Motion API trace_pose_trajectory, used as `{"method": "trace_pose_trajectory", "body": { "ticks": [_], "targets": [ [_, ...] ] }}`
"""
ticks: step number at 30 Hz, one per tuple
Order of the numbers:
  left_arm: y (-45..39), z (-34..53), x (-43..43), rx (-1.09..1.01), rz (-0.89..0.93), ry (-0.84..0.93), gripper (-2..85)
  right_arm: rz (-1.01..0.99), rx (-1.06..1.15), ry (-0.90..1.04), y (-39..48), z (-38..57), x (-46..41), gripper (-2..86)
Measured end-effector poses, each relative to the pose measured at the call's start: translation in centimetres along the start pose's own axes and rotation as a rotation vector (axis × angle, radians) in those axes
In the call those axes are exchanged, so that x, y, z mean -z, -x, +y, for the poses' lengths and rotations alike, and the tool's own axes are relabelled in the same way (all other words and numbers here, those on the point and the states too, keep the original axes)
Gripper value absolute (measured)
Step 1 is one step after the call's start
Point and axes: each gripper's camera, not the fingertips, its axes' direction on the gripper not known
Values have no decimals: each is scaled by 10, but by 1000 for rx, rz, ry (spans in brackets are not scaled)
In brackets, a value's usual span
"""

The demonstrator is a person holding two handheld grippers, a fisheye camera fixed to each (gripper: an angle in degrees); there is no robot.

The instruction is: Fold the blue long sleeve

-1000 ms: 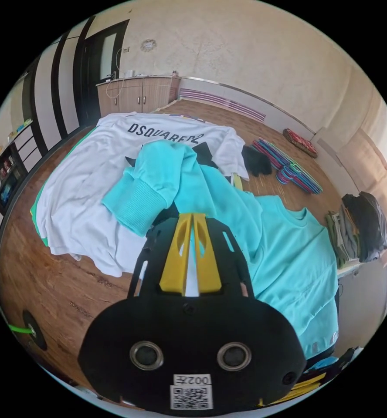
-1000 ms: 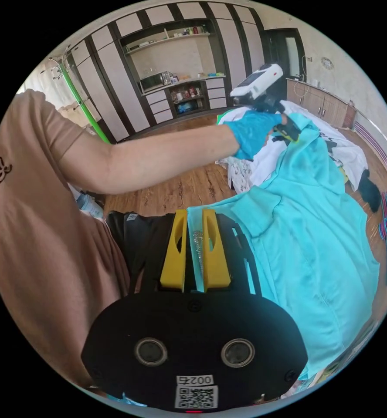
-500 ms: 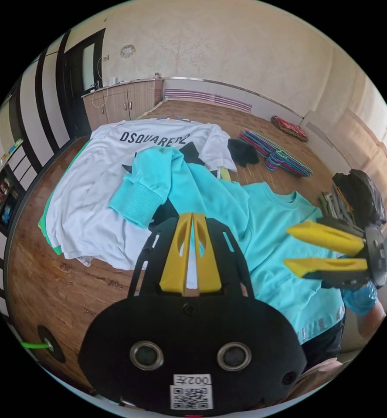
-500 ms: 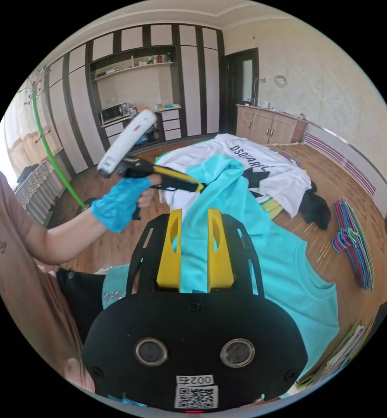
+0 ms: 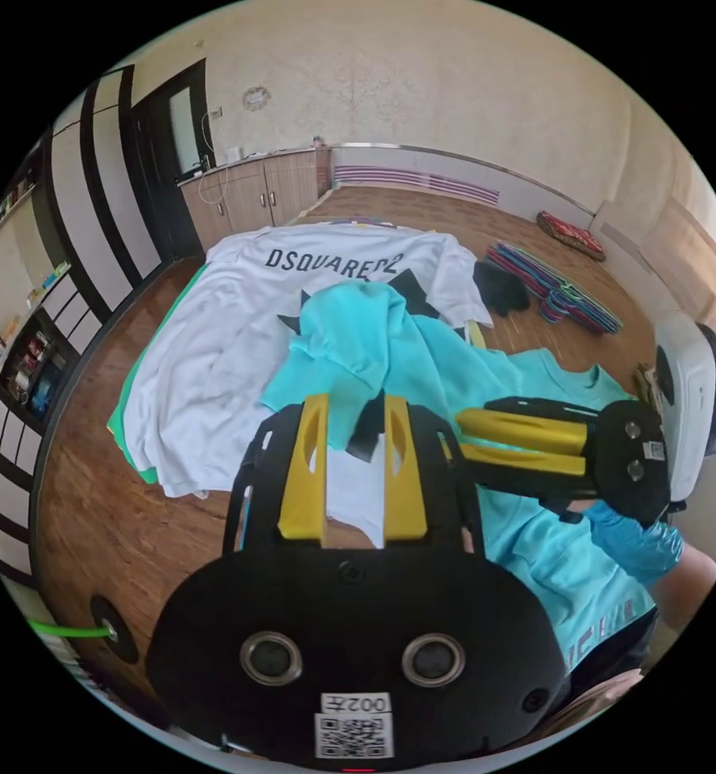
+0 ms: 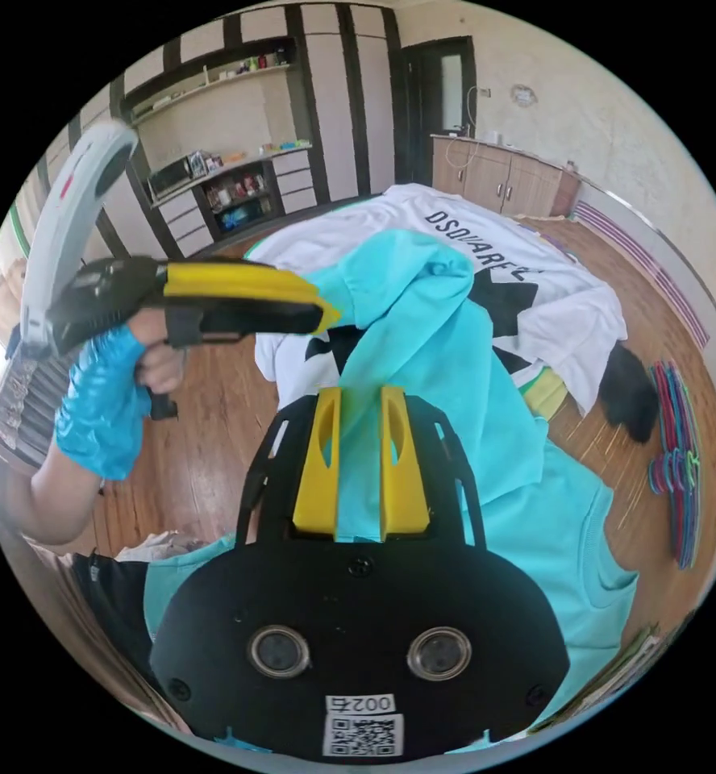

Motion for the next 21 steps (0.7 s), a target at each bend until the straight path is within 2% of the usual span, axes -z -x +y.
{"method": "trace_pose_trajectory", "body": {
  "ticks": [6, 12, 15, 21],
  "targets": [
    [9, -11, -3, -27, -27, 29, 94, -33, -7, -56, -7, -2, 3, -2],
    [6, -10, 13, -71, -95, 12, 43, -109, 19, -90, -15, 12, 12, -7],
    [8, -5, 35, -53, -114, -21, 15, -129, 50, -73, -17, 18, 13, -6],
    [27, 10, 108, 55, -208, -195, -2, -142, 97, -66, -20, 24, 16, 9]
  ]
}}
